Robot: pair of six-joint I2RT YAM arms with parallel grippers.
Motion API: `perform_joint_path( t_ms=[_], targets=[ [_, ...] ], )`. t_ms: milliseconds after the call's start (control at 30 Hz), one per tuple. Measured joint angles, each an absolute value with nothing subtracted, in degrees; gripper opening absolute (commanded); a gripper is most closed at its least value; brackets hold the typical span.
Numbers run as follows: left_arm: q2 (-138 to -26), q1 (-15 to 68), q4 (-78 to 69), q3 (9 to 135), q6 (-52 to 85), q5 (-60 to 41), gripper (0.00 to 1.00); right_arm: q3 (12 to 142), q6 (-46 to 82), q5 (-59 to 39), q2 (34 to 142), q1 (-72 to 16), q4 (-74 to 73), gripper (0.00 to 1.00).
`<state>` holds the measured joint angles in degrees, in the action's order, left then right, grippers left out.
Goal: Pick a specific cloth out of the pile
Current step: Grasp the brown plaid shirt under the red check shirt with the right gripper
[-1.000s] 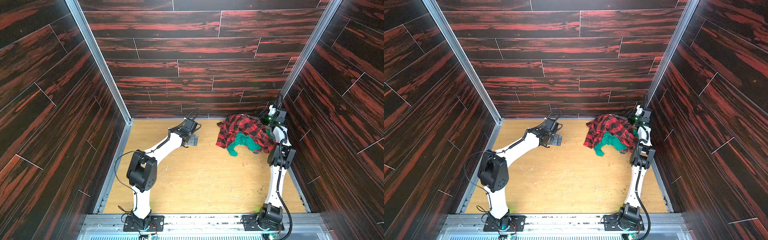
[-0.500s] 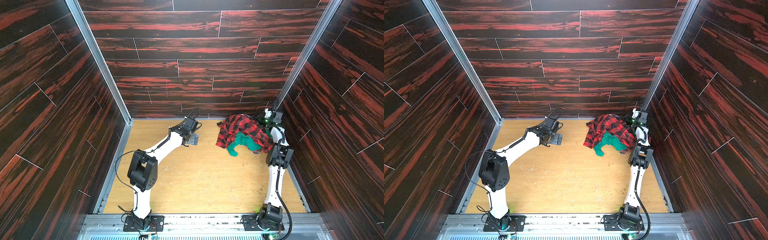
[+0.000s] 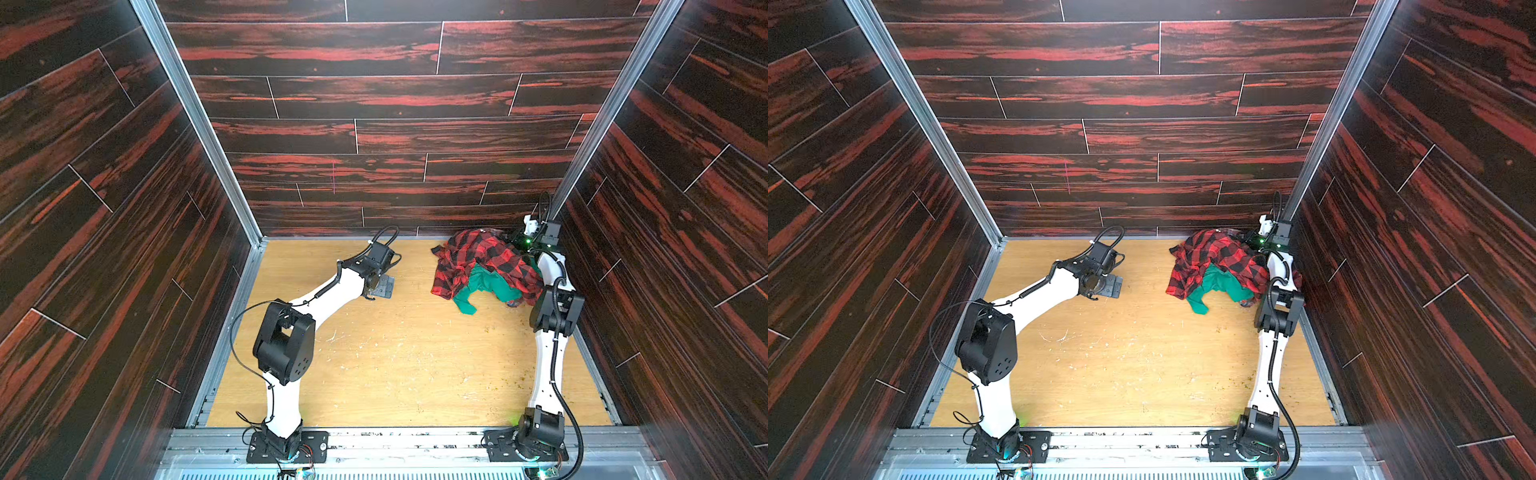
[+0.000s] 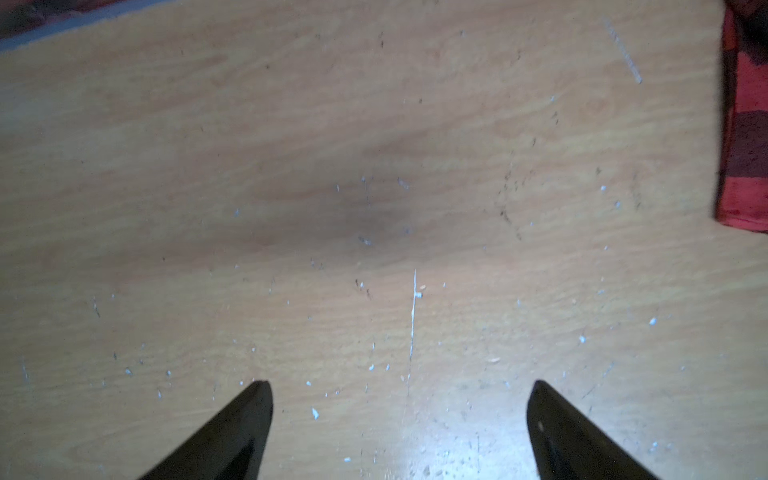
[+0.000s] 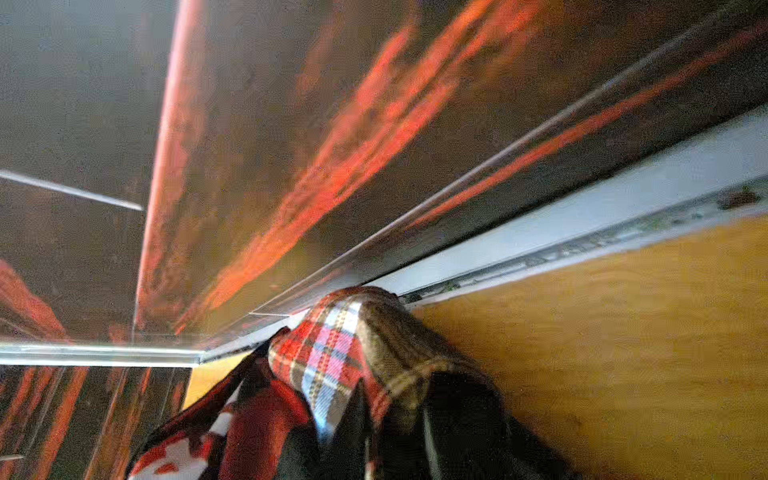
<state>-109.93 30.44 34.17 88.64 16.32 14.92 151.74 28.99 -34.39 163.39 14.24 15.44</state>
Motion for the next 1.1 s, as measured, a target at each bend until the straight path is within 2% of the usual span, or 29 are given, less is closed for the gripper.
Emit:
perform_joint_path(
  t_ms=[367,400,500,700,733,800,900,967,1100],
  targets=[
    [-101.84,30.44,28.93,79.15,16.29,13.43,0.98,151.57,24.99,-34.63,153.34,11.20,17.28,0.18],
    [-101.12,30.44,28.49,78.52,16.29,13.39,0.98,151.59,24.60,-34.79,151.92,11.07,17.37,0.15],
    [-99.48,30.44,26.50,76.49,15.92,12.86,0.98,151.61,23.64,-34.70,148.44,10.83,17.34,0.00],
    [-98.96,30.44,23.70,73.52,14.35,11.57,0.98,153.86,22.61,-34.79,143.06,10.57,18.63,0.00],
    [-98.94,30.44,23.40,73.17,14.06,11.44,0.98,154.17,22.24,-34.74,142.50,10.48,19.14,0.07],
    [-98.83,30.44,22.59,72.34,13.47,11.18,0.98,154.06,21.76,-34.28,141.53,10.09,20.23,0.36],
    [-98.04,30.37,22.22,70.61,12.80,10.90,0.98,152.66,20.43,-32.05,140.97,9.15,21.56,0.55],
    [-97.21,30.26,22.41,69.78,12.38,10.90,0.98,151.81,19.79,-29.50,141.10,8.51,23.42,0.60],
    [-95.29,30.04,22.96,69.17,11.97,11.14,0.98,151.48,18.81,-23.73,143.17,7.42,25.26,0.61]
  ],
)
